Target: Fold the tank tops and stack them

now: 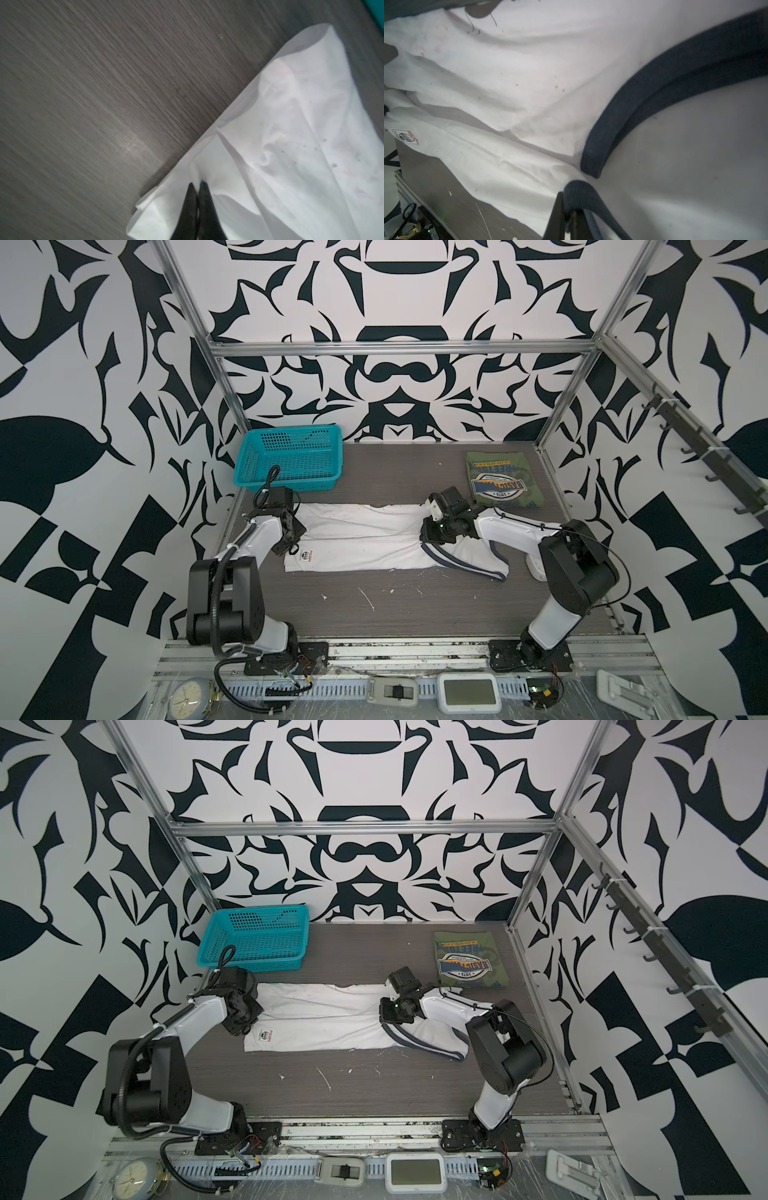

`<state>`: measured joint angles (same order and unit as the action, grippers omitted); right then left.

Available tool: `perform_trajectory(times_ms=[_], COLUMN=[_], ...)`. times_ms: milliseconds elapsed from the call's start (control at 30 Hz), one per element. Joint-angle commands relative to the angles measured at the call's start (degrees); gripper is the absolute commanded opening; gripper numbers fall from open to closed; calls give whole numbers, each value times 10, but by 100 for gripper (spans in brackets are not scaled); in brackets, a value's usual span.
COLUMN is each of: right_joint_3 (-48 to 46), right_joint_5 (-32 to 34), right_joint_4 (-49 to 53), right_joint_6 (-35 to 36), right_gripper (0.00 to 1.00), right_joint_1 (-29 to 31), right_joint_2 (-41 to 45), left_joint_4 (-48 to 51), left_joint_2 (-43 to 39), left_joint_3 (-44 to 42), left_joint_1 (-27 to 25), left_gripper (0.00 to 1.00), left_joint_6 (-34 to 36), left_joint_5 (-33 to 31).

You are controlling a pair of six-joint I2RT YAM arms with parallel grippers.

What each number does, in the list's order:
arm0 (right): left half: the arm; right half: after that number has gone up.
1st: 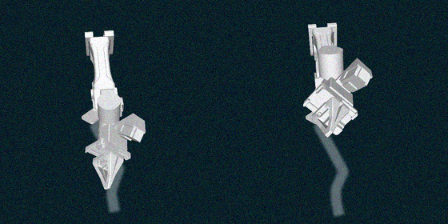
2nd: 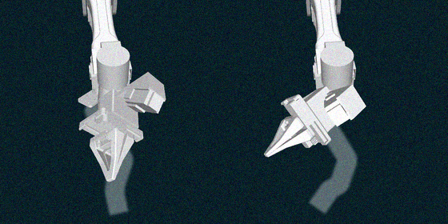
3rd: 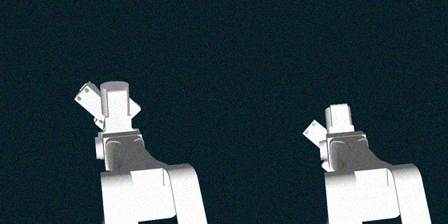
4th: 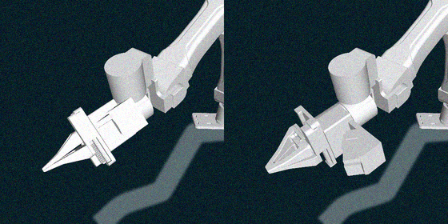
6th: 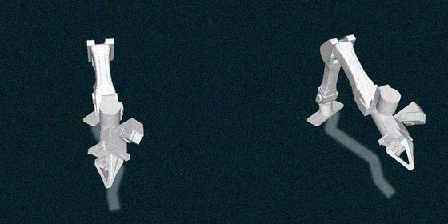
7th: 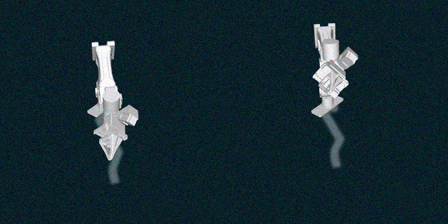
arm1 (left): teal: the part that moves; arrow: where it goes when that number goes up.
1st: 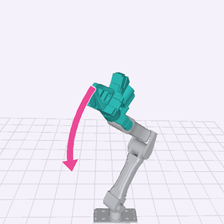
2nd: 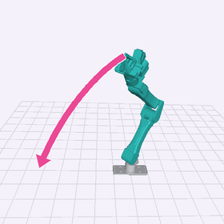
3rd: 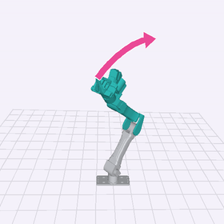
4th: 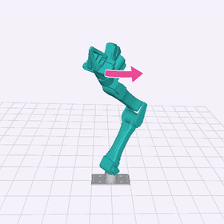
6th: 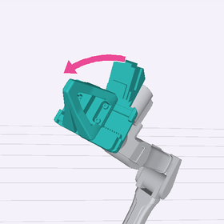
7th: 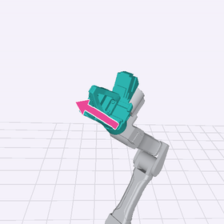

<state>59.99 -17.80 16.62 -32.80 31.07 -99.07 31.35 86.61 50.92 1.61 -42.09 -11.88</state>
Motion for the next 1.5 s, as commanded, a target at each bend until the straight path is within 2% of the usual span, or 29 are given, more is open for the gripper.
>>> perform_trajectory(times_ms=[0, 100, 267, 367, 467, 533, 700, 800, 967, 1200, 1333, 1467], right_joint_3=[36, 51, 51, 39, -1, -36, -115, -150, -171, -174, -176, -180], right_joint_5=[10, 7, 26, 67, 100, 122, 203, 259, 360, 393, 332, 330], right_joint_4=[9, 24, 61, 108, 139, 160, 248, 298, 364, 348, 303, 291], right_joint_6=[6, 13, 23, 39, 39, 27, -19, -69, -141, -143, -108, -100], right_gripper=[6, 12, 35, 47, 50, 51, 51, 48, 46, 46, 46, 45], right_joint_1=[-7, -8, -9, -9, -9, -8, -9, -9, -8, -22, -66, -71], right_joint_2=[-17, -41, -16, 41, 109, 152, 242, 285, 315, 285, 249, 222], left_joint_4=[7, 6, 24, 46, 57, 60, 41, 11, -51, -85, -92, -98], left_joint_2=[29, 59, 69, 36, -29, -75, -131, -101, -35, 18, 22, 15], left_joint_3=[34, 52, 70, 72, 56, 43, 4, -14, -30, -26, -33, -45], left_joint_1=[2, 3, 3, 3, -2, -13, -77, -120, -127, -127, -127, -126], left_gripper=[0, 5, 34, 51, 63, 68, 67, 66, 65, 65, 65, 66], left_joint_6=[10, 14, 20, 24, 25, 23, 5, -8, -13, -7, -5, -2], left_joint_5=[-19, -22, -30, -53, -62, -69, -35, -5, 31, 35, 35, 27])
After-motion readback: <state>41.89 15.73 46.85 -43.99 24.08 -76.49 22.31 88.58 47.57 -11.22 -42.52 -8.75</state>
